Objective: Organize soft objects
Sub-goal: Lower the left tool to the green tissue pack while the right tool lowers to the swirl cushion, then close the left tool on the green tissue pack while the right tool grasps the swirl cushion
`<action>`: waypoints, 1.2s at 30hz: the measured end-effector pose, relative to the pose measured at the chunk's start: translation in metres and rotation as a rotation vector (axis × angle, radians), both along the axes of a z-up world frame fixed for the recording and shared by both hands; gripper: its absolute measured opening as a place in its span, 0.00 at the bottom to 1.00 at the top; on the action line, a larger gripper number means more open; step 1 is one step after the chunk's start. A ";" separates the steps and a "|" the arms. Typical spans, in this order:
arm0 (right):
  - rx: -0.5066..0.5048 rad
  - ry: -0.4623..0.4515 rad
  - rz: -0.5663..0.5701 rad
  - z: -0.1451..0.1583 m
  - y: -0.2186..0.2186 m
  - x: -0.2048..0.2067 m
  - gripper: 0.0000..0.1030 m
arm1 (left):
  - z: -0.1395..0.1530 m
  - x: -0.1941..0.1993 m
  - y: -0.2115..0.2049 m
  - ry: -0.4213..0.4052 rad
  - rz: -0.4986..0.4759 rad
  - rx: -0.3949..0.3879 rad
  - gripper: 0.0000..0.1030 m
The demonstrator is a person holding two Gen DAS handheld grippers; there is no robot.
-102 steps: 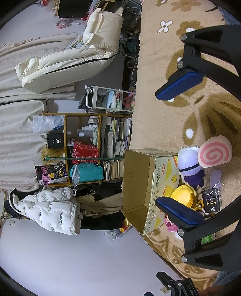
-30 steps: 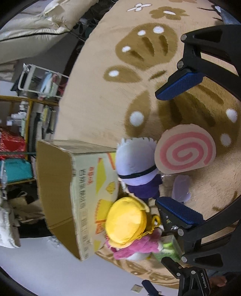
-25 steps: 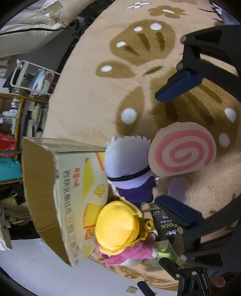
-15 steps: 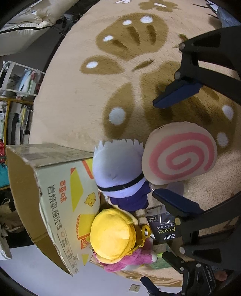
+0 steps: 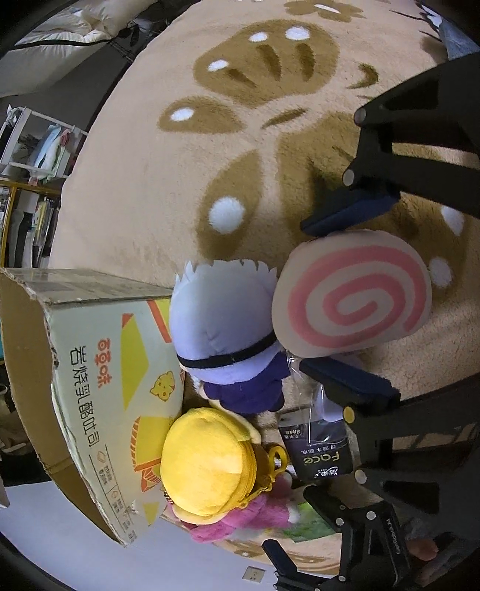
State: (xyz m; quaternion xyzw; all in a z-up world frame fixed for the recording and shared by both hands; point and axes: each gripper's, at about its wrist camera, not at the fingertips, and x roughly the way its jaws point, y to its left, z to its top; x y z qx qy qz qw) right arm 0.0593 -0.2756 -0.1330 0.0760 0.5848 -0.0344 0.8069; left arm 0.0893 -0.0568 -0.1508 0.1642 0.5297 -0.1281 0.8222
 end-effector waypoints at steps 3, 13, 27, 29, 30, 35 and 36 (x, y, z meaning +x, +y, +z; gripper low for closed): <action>0.019 0.000 -0.007 0.000 0.001 -0.001 0.60 | -0.003 0.002 0.002 0.004 0.010 0.006 0.99; 0.034 0.000 -0.005 0.001 -0.011 0.003 0.59 | -0.011 0.008 0.016 0.058 0.069 -0.022 0.76; 0.019 -0.062 0.006 0.017 -0.004 -0.002 0.50 | 0.014 -0.009 0.021 -0.025 0.073 -0.060 0.71; 0.015 -0.081 0.009 0.022 -0.002 -0.004 0.49 | 0.019 -0.012 0.024 -0.042 0.084 -0.068 0.71; 0.015 -0.092 0.011 0.025 -0.002 -0.005 0.49 | 0.022 -0.013 0.025 -0.049 0.088 -0.073 0.71; 0.022 -0.151 0.016 0.041 0.001 -0.016 0.49 | 0.031 -0.017 0.031 -0.073 0.108 -0.103 0.70; 0.022 -0.163 0.015 0.044 0.002 -0.019 0.49 | 0.033 -0.020 0.032 -0.077 0.110 -0.102 0.70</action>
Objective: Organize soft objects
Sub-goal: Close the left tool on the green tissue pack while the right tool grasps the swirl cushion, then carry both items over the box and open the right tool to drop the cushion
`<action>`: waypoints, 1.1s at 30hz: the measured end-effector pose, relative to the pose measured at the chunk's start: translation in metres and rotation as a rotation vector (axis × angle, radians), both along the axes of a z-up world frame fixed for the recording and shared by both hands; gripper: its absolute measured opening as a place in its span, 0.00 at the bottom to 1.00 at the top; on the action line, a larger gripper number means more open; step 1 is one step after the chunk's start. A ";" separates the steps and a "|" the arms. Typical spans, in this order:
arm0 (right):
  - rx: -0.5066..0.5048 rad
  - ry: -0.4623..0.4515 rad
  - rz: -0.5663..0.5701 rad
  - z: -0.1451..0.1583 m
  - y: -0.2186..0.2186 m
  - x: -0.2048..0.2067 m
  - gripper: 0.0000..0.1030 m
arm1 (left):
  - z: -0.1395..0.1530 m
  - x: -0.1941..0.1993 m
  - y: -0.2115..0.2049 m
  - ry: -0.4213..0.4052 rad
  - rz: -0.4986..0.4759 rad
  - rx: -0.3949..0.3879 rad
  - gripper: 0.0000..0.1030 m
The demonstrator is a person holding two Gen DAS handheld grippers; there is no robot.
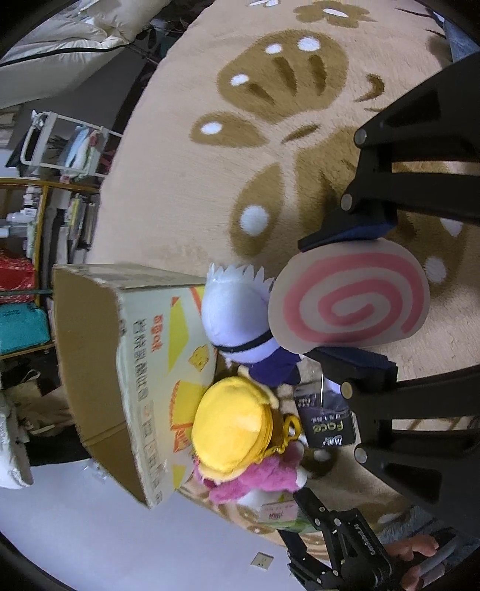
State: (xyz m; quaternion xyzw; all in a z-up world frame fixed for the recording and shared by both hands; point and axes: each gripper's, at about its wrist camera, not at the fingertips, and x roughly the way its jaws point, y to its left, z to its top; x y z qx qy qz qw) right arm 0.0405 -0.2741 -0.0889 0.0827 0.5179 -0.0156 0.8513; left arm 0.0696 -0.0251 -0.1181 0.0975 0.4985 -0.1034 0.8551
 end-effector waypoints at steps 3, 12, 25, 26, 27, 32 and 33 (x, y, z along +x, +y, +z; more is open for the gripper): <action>0.003 -0.049 -0.005 0.009 -0.001 -0.007 0.49 | 0.006 -0.005 0.001 -0.025 0.001 0.001 0.70; 0.042 -0.234 -0.010 0.040 -0.004 -0.027 0.46 | 0.041 -0.024 0.010 -0.178 0.017 -0.030 0.70; -0.003 -0.457 0.017 0.083 0.008 -0.044 0.46 | 0.107 -0.043 0.014 -0.484 0.006 -0.104 0.70; -0.011 -0.469 0.020 0.085 0.009 -0.044 0.46 | 0.111 -0.044 0.013 -0.508 0.005 -0.109 0.70; -0.019 -0.482 0.021 0.088 0.010 -0.042 0.46 | 0.116 -0.043 0.012 -0.529 0.004 -0.115 0.70; -0.022 -0.515 0.018 0.097 0.009 -0.029 0.46 | 0.130 -0.035 0.008 -0.582 0.004 -0.123 0.70; -0.027 -0.523 0.018 0.099 0.009 -0.026 0.46 | 0.132 -0.033 0.008 -0.585 0.006 -0.126 0.70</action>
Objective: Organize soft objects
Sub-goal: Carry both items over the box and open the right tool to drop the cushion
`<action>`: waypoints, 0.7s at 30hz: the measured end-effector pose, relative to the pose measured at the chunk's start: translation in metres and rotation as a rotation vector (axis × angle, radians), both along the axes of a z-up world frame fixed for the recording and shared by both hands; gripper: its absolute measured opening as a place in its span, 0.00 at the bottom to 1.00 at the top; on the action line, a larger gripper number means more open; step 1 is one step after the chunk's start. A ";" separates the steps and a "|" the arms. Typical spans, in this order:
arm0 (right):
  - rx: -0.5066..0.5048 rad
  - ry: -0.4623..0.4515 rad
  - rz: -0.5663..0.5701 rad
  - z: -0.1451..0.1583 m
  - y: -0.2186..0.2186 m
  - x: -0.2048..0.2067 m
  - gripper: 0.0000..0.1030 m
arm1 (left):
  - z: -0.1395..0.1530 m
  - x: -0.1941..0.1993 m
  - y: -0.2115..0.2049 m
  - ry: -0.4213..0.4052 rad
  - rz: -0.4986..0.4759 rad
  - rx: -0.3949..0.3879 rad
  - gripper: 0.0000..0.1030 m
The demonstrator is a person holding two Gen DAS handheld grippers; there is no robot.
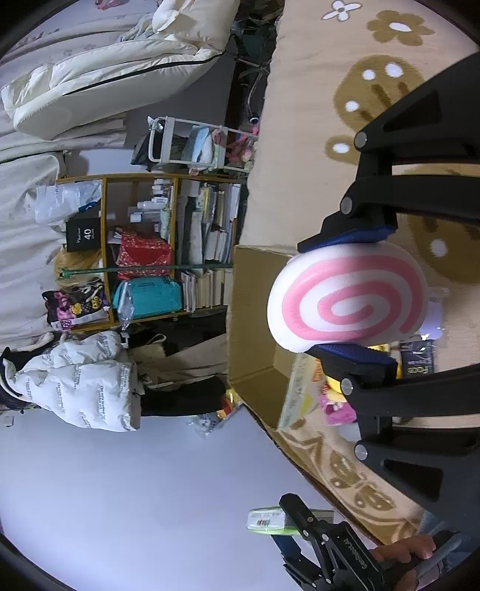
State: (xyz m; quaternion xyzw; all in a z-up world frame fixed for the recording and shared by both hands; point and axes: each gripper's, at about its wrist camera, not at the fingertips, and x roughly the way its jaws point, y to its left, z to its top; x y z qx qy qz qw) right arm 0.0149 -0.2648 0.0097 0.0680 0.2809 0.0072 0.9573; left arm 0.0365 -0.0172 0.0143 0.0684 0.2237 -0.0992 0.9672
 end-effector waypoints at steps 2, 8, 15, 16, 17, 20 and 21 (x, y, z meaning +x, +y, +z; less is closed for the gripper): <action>-0.014 -0.016 -0.004 0.002 0.001 0.004 0.46 | 0.004 0.009 -0.001 -0.010 0.007 -0.007 0.70; -0.013 -0.050 -0.001 0.008 -0.001 0.025 0.46 | 0.009 0.035 -0.005 -0.030 0.019 0.000 0.70; -0.024 -0.100 0.002 0.010 -0.001 0.049 0.46 | 0.011 0.066 -0.017 -0.036 0.008 -0.026 0.70; -0.032 -0.105 0.001 0.010 0.000 0.053 0.46 | 0.012 0.070 -0.019 -0.040 -0.004 -0.028 0.70; -0.037 -0.108 0.005 0.009 0.000 0.058 0.46 | 0.012 0.074 -0.020 -0.042 -0.010 -0.024 0.70; -0.034 -0.110 0.008 0.007 0.001 0.065 0.46 | 0.010 0.086 -0.026 -0.055 -0.016 -0.001 0.70; -0.033 -0.106 0.011 0.006 0.002 0.070 0.46 | 0.010 0.090 -0.027 -0.055 -0.018 0.000 0.70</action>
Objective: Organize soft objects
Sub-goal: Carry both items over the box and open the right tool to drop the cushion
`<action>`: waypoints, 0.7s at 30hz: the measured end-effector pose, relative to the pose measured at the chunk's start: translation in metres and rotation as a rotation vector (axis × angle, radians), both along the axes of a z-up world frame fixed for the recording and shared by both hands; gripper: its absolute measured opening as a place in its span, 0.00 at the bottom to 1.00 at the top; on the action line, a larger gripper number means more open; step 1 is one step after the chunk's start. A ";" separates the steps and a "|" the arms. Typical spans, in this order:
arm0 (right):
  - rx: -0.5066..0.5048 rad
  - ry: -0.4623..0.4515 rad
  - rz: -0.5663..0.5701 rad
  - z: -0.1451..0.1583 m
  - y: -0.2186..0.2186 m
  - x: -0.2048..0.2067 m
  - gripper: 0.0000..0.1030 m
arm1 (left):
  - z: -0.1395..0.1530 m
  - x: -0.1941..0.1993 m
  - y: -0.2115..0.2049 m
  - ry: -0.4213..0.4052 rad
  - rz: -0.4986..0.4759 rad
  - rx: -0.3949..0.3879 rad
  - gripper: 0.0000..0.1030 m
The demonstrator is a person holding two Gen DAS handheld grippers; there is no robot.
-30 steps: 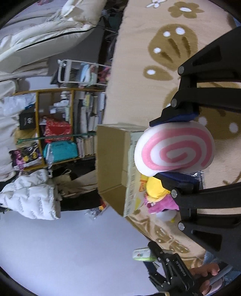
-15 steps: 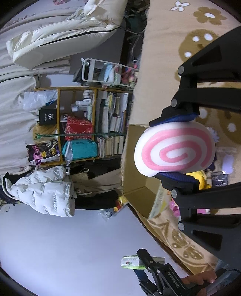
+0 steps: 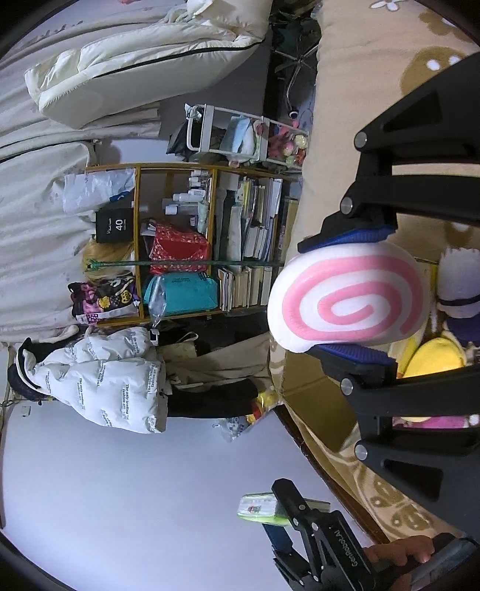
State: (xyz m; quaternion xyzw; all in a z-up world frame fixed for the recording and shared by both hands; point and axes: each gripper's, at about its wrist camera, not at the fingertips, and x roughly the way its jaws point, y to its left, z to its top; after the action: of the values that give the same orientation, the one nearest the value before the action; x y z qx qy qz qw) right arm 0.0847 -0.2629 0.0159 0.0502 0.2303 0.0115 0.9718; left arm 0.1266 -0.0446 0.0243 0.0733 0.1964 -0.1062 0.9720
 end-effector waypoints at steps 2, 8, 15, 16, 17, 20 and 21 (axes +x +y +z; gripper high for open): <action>0.002 0.003 0.005 -0.002 0.001 0.008 0.46 | -0.001 0.006 -0.003 0.000 -0.002 -0.002 0.70; 0.009 0.026 0.012 -0.012 0.003 0.029 0.46 | -0.013 0.021 -0.012 0.042 -0.022 -0.019 0.70; 0.002 0.042 0.017 -0.020 0.003 0.039 0.46 | -0.030 0.035 -0.020 0.069 -0.007 -0.029 0.70; 0.009 0.046 0.020 -0.021 0.001 0.039 0.46 | -0.033 0.038 -0.021 0.082 -0.005 -0.030 0.70; 0.013 0.050 0.020 -0.022 0.001 0.039 0.46 | -0.035 0.040 -0.022 0.092 -0.008 -0.033 0.70; 0.014 0.058 0.021 -0.025 -0.001 0.040 0.47 | -0.043 0.042 -0.024 0.119 -0.021 -0.032 0.70; 0.016 0.062 0.022 -0.027 -0.001 0.041 0.47 | -0.045 0.043 -0.026 0.126 -0.024 -0.028 0.70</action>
State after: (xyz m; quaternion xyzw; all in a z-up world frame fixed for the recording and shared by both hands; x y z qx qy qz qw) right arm 0.1252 -0.2639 -0.0108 0.0557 0.2610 0.0226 0.9635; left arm 0.1693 -0.0702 -0.0205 0.0551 0.2551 -0.1249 0.9572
